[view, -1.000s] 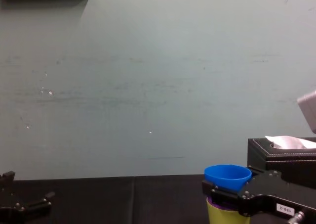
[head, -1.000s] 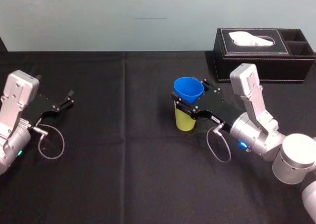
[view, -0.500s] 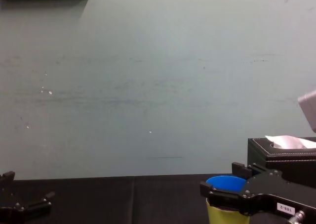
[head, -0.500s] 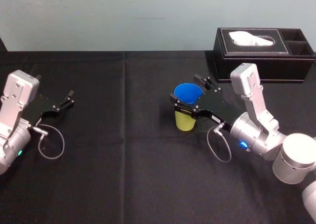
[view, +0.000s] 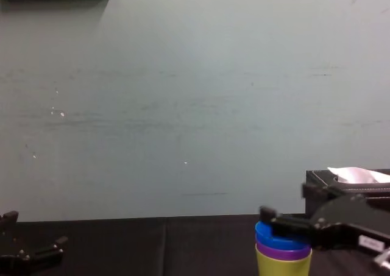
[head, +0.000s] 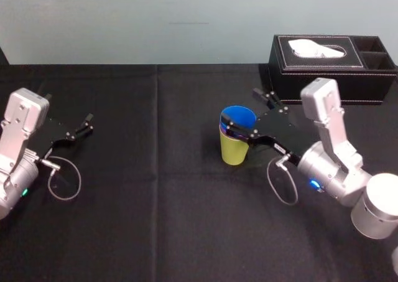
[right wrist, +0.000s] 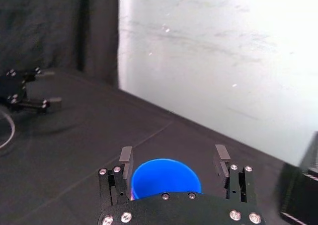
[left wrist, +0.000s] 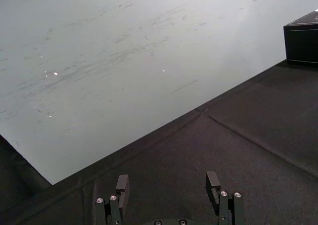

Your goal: Stack the three plastic cups sequentially using one hand.

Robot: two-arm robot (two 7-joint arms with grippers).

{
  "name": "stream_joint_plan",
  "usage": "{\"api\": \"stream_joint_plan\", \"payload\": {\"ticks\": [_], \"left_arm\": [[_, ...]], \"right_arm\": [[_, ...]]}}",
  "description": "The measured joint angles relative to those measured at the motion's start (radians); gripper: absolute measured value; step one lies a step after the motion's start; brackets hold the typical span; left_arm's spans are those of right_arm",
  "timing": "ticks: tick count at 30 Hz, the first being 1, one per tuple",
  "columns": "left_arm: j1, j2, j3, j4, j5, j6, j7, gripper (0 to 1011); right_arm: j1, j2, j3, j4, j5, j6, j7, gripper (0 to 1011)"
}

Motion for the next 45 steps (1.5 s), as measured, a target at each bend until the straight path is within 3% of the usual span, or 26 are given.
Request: {"api": "stream_joint_plan", "payload": {"ticks": [9, 11, 18, 24, 31, 45], "left_arm": [[0.0, 0.0, 0.0, 0.0, 0.0, 0.0, 0.0, 1011], [0.0, 0.0, 0.0, 0.0, 0.0, 0.0, 0.0, 1011], [0.0, 0.0, 0.0, 0.0, 0.0, 0.0, 0.0, 1011], [0.0, 0.0, 0.0, 0.0, 0.0, 0.0, 0.0, 1011], [0.0, 0.0, 0.0, 0.0, 0.0, 0.0, 0.0, 1011], [0.0, 0.0, 0.0, 0.0, 0.0, 0.0, 0.0, 1011]], "right_arm": [[-0.132, 0.001, 0.088, -0.138, -0.025, -0.01, -0.114, 1000], [-0.175, -0.011, 0.12, -0.164, -0.055, -0.02, -0.178, 1000], [-0.235, -0.055, 0.179, -0.162, -0.111, -0.017, -0.3, 1000], [-0.23, -0.08, 0.197, -0.083, -0.164, -0.033, -0.345, 1000], [-0.21, -0.098, 0.201, -0.017, -0.194, -0.044, -0.347, 1000], [-0.206, -0.099, 0.204, -0.007, -0.189, -0.047, -0.325, 1000]]}}
